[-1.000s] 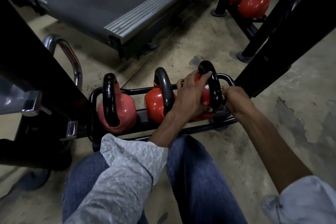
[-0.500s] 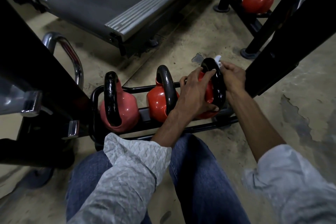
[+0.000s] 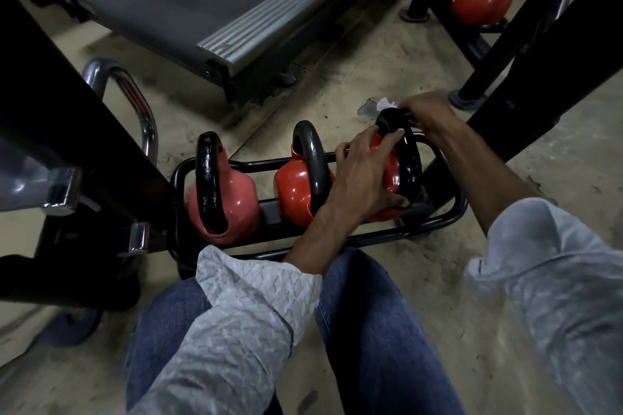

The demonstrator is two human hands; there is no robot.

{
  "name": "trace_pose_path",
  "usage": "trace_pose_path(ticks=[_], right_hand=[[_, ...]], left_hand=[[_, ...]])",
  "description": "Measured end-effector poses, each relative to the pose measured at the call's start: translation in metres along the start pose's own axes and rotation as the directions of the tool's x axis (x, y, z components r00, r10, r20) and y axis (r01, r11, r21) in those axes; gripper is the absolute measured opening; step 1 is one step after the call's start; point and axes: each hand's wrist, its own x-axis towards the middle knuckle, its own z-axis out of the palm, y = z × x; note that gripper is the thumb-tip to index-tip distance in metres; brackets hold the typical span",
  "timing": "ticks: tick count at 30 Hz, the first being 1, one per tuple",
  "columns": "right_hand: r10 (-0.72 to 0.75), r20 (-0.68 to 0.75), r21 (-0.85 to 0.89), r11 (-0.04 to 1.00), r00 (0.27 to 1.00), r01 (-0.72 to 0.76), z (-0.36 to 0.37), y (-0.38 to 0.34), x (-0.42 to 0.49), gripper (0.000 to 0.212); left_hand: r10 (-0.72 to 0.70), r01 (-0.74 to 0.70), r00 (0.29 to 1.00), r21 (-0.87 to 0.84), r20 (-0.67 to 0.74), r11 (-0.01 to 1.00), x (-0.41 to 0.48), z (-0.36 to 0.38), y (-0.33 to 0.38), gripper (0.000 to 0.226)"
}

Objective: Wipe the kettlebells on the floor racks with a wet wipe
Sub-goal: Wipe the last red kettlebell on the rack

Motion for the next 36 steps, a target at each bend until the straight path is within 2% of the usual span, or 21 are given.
trace_pose_path(ticks=[2, 4, 7, 12, 15, 17, 19, 22, 24, 26, 28, 30, 32, 33, 36], right_hand=[[-0.145, 0.016, -0.011, 0.989, 0.989, 0.145, -0.003, -0.008, -0.014, 0.008], [-0.266, -0.005, -0.049, 0.963, 0.964, 0.266, -0.008, -0.007, -0.032, 0.024], [-0.364, -0.059, 0.016, 0.931, 0.930, 0.365, -0.015, 0.013, -0.061, 0.011], [-0.468, -0.274, 0.019, 0.871, 0.840, 0.491, -0.015, 0.068, -0.131, 0.008], [-0.598, -0.288, -0.118, 0.797, 0.748, 0.592, -0.014, 0.086, -0.153, 0.010], [-0.631, -0.249, -0.194, 0.776, 0.735, 0.600, -0.017, 0.072, -0.138, 0.012], [-0.633, -0.163, -0.289, 0.764, 0.757, 0.577, -0.017, 0.044, -0.114, 0.012], [-0.587, 0.045, -0.509, 0.683, 0.809, 0.524, -0.010, -0.010, -0.079, 0.014], [-0.440, 0.179, -0.666, 0.604, 0.880, 0.438, 0.000, -0.044, -0.058, 0.017], [-0.296, 0.259, -0.792, 0.480, 0.919, 0.378, 0.015, -0.067, -0.045, 0.023], [-0.221, 0.299, -0.888, 0.292, 0.928, 0.356, 0.033, -0.076, -0.044, 0.021], [-0.226, 0.358, -0.919, 0.089, 0.906, 0.385, 0.050, -0.075, -0.050, 0.030], [-0.225, 0.407, -0.912, -0.041, 0.885, 0.409, 0.060, -0.070, -0.051, 0.028], [-0.220, 0.421, -0.907, -0.082, 0.880, 0.413, 0.062, -0.068, -0.048, 0.028], [-0.247, 0.418, -0.907, -0.055, 0.874, 0.418, 0.061, -0.063, -0.041, 0.028]], left_hand=[[-0.002, 0.002, 1.000, 0.007, -0.003, 1.000, 0.000, 0.000, 0.000, 0.119], [0.000, 0.000, 1.000, 0.019, -0.012, 1.000, -0.001, 0.000, 0.000, 0.120], [-0.006, 0.006, 1.000, 0.016, -0.029, 1.000, -0.002, -0.001, 0.000, 0.120], [-0.033, 0.035, 0.998, 0.033, -0.053, 0.999, -0.002, 0.000, 0.000, 0.119], [-0.039, 0.042, 0.997, 0.044, -0.066, 0.998, -0.002, 0.000, 0.001, 0.119], [-0.036, 0.040, 0.997, 0.065, -0.070, 0.997, -0.001, 0.000, 0.001, 0.120], [-0.040, 0.045, 0.998, 0.078, -0.055, 0.996, 0.000, 0.000, 0.001, 0.122], [-0.068, 0.075, 0.996, 0.118, -0.059, 0.990, 0.000, 0.002, -0.002, 0.129], [-0.098, 0.106, 0.993, 0.143, -0.062, 0.984, 0.001, 0.002, -0.002, 0.133], [-0.125, 0.130, 0.991, 0.158, -0.045, 0.979, 0.001, 0.001, -0.003, 0.135], [-0.147, 0.151, 0.988, 0.171, -0.036, 0.974, 0.002, -0.001, -0.002, 0.135], [-0.156, 0.162, 0.987, 0.190, -0.047, 0.968, 0.003, -0.002, -0.002, 0.134], [-0.164, 0.171, 0.985, 0.210, -0.050, 0.963, 0.003, -0.003, -0.001, 0.134], [-0.170, 0.177, 0.984, 0.219, -0.049, 0.959, 0.002, -0.003, -0.001, 0.134], [-0.180, 0.186, 0.982, 0.250, -0.049, 0.950, 0.002, -0.003, 0.001, 0.134]])
